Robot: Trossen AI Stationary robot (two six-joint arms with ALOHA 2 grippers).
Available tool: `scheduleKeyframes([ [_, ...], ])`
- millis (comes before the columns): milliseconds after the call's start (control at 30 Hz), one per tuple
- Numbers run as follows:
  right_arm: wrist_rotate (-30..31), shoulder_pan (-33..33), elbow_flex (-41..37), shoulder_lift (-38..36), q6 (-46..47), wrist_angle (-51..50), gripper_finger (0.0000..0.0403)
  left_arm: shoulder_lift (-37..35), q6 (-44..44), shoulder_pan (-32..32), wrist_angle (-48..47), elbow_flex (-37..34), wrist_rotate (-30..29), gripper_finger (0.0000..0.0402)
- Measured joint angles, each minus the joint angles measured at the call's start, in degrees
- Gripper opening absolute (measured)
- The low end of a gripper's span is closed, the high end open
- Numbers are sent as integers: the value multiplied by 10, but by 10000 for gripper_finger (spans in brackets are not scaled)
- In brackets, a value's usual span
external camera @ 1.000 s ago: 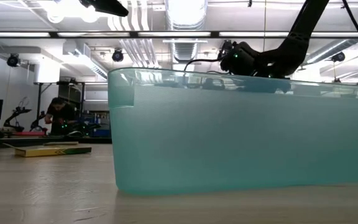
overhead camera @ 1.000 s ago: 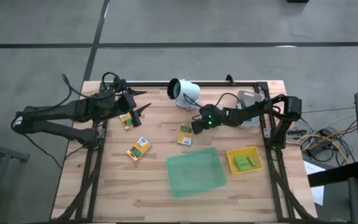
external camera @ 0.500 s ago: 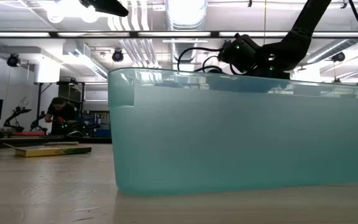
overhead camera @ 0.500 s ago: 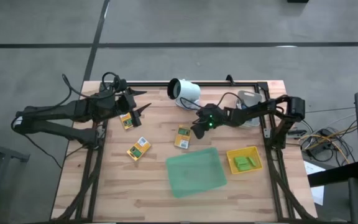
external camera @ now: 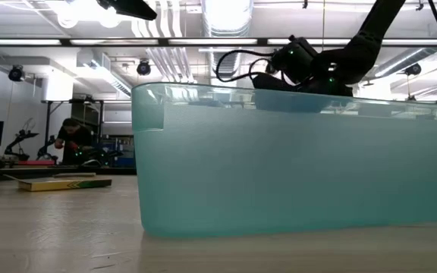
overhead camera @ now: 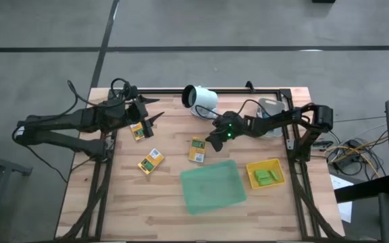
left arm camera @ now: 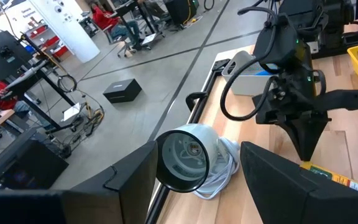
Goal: Pick & Place School Supplies
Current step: Put the yellow crayon box into the green bin
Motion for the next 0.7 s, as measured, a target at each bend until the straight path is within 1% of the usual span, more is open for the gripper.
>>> scheduleKeyframes([
  [133,0,0,0,-17,-14,0,8,0,0,0,0,0,0,236],
  [333,0,0,0,-60,-34,-2,8,0,0,0,0,0,0,236],
  [567,0,0,0,-104,-61,-36,8,0,0,0,0,0,0,236],
  [700,-22,0,0,-126,-85,-40,8,0,0,0,0,0,0,236],
])
